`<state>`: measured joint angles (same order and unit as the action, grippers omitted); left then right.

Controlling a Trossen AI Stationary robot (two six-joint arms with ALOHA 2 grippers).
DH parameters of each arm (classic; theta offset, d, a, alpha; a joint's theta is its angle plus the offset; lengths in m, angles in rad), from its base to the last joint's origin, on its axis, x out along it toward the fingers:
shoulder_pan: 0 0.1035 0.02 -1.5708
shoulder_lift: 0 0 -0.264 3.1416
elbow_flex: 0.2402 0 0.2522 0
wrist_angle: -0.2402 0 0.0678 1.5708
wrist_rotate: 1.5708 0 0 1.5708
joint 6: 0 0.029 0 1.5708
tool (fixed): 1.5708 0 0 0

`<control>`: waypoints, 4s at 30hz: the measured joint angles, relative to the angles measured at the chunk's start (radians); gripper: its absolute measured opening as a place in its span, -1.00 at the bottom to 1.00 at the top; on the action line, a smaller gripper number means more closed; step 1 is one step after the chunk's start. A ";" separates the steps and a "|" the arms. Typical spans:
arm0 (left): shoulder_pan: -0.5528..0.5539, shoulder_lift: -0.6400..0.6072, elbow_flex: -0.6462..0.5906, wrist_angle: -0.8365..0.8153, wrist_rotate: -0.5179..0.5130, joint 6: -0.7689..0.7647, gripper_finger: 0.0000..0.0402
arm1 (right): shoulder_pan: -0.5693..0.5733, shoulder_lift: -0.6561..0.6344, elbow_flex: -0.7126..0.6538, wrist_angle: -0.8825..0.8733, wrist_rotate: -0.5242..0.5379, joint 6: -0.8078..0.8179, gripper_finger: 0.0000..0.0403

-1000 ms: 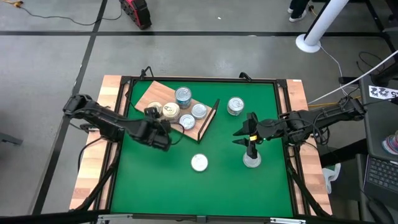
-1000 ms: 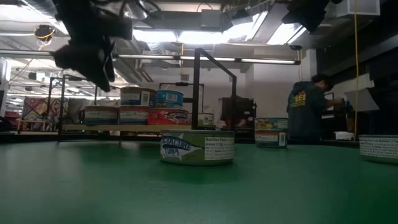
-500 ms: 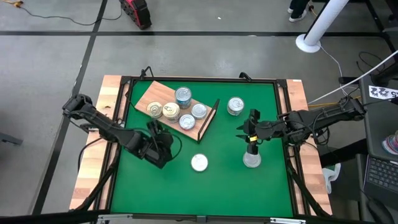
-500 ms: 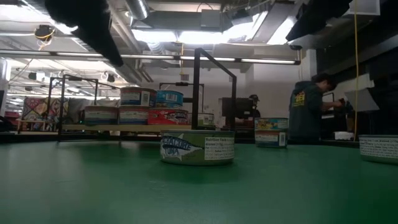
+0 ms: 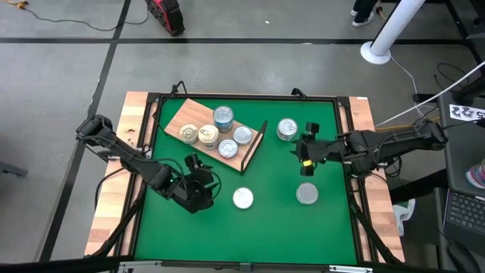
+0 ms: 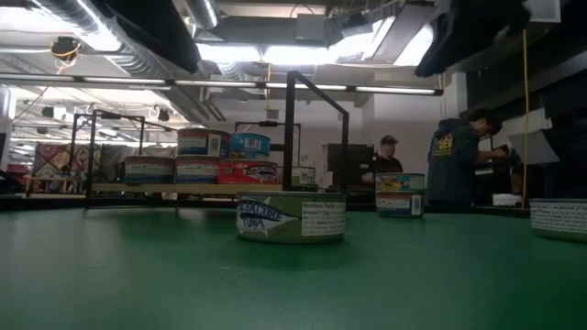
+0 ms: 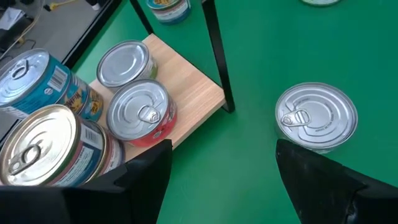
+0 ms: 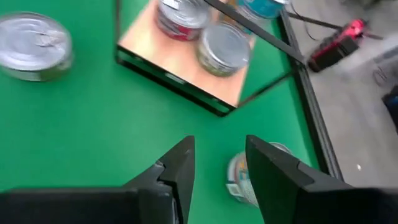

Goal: Stack canned seafood by type on shelf
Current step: Stack the sky blue tuna can on top of the sky blue tuna can

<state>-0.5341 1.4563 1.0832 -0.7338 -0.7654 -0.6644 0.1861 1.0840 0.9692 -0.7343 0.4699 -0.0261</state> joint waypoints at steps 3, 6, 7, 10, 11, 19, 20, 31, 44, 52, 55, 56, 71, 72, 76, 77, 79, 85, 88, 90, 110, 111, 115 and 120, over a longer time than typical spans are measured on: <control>-0.002 0.000 0.000 0.009 0.000 0.010 0.40 | -0.082 0.000 -0.018 0.000 -0.048 -0.059 -0.29; -0.002 0.000 0.000 0.019 0.000 0.013 0.40 | -0.165 0.000 -0.050 0.013 -0.122 -0.124 -0.29; -0.002 0.000 0.000 0.018 0.000 0.013 0.40 | -0.191 0.000 -0.064 0.019 -0.145 -0.142 -0.29; -0.002 0.000 0.000 0.018 0.000 0.013 0.40 | -0.262 0.000 -0.111 0.060 -0.196 -0.173 -0.29; -0.002 0.000 0.000 0.018 0.000 0.013 0.40 | -0.283 0.000 -0.129 0.082 -0.206 -0.188 -0.29; -0.002 0.000 0.000 0.018 0.000 0.012 0.40 | -0.426 0.000 -0.248 0.227 -0.262 -0.320 -0.29; -0.002 0.000 0.000 0.018 0.000 0.012 0.40 | -0.442 0.000 -0.258 0.244 -0.278 -0.329 -0.29; -0.002 0.000 0.000 0.018 0.000 0.012 0.40 | -0.509 0.000 -0.348 0.352 -0.324 -0.456 -0.29; -0.002 0.000 0.000 0.019 0.000 0.010 0.40 | -0.507 0.137 -0.367 0.455 -0.271 -0.493 -0.29; -0.002 0.001 0.000 0.020 0.000 0.008 0.40 | -0.507 0.217 -0.362 0.519 -0.241 -0.502 -0.35; -0.002 0.001 0.000 0.020 0.000 0.008 0.40 | -0.507 0.220 -0.362 0.518 -0.235 -0.502 -0.48; -0.002 0.001 0.000 0.020 -0.001 0.008 0.40 | -0.507 0.220 -0.362 0.518 -0.234 -0.502 -0.54; -0.001 0.001 0.000 0.020 -0.001 0.009 0.40 | -0.507 0.220 -0.364 0.507 -0.252 -0.465 -0.98; -0.001 0.001 0.000 0.020 -0.001 0.009 0.40 | -0.507 0.220 -0.364 0.507 -0.252 -0.458 -0.99; -0.001 0.001 0.000 0.020 -0.001 0.009 0.40 | -0.507 0.220 -0.364 0.507 -0.252 -0.448 -0.99; -0.001 0.001 0.000 0.020 -0.001 0.009 0.40 | -0.507 0.218 -0.364 0.507 -0.253 -0.448 -0.99; -0.001 0.001 0.000 0.020 -0.001 0.009 0.40 | -0.507 0.211 -0.366 0.505 -0.255 -0.448 -0.99; -0.001 0.001 0.000 0.020 -0.001 0.010 0.40 | -0.507 0.171 -0.367 0.494 -0.252 -0.446 -0.99; -0.001 0.001 0.000 0.020 -0.001 0.010 0.40 | -0.507 0.147 -0.370 0.479 -0.253 -0.446 -1.00; -0.001 0.001 0.000 0.020 -0.001 0.012 0.40 | -0.507 0.134 -0.371 0.474 -0.253 -0.445 -1.00; -0.001 0.001 0.000 0.249 -0.002 0.169 0.40 | -0.506 0.116 -0.369 0.495 -0.351 -0.360 -1.00; -0.001 0.001 0.000 0.262 -0.001 0.180 0.40 | -0.506 0.116 -0.369 0.495 -0.351 -0.360 -1.00; -0.001 0.001 0.000 0.321 -0.002 0.247 0.40 | -0.506 0.116 -0.368 0.496 -0.352 -0.360 -1.00; 0.000 0.001 0.000 0.350 -0.002 0.282 0.40 | -0.506 0.116 -0.367 0.498 -0.347 -0.360 -1.00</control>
<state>-0.5343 1.4570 1.0832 -0.3838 -0.7671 -0.3820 -0.3202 1.1999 0.6018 -0.2363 0.1232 -0.3859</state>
